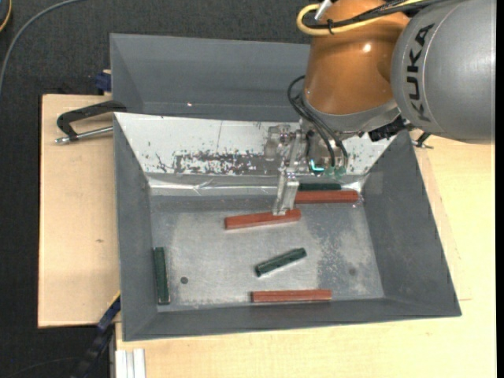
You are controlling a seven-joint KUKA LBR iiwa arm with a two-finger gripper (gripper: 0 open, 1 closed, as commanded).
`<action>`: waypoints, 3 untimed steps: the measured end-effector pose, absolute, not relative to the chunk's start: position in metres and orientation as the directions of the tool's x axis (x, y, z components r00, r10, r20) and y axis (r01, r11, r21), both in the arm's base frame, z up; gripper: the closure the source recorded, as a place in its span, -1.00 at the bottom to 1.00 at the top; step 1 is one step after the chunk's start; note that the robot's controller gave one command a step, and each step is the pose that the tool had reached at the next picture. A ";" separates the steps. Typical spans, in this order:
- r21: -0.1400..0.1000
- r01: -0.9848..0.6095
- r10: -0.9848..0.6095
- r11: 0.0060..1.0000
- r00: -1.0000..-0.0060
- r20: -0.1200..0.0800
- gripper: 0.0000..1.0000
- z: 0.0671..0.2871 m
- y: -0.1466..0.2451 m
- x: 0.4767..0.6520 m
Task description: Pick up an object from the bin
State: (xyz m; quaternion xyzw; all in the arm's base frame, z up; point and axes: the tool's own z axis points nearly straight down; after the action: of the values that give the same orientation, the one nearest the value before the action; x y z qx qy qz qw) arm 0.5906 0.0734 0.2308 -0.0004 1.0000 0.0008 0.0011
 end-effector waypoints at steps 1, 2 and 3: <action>0.002 0.034 0.034 0.999 -0.999 0.000 -1.00 0.087 0.049 0.583; 0.002 -0.369 -0.369 0.930 -0.930 0.000 -1.00 0.070 0.094 0.579; 0.002 -0.364 -0.364 0.931 -0.931 0.000 1.00 0.070 0.093 0.579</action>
Offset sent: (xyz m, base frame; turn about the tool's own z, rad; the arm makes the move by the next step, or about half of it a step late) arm -0.0078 -0.0251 -0.1443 0.0344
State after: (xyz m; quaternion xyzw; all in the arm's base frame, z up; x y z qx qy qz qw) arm 0.5794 0.0925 0.0704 -0.1853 0.9827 0.0009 -0.0001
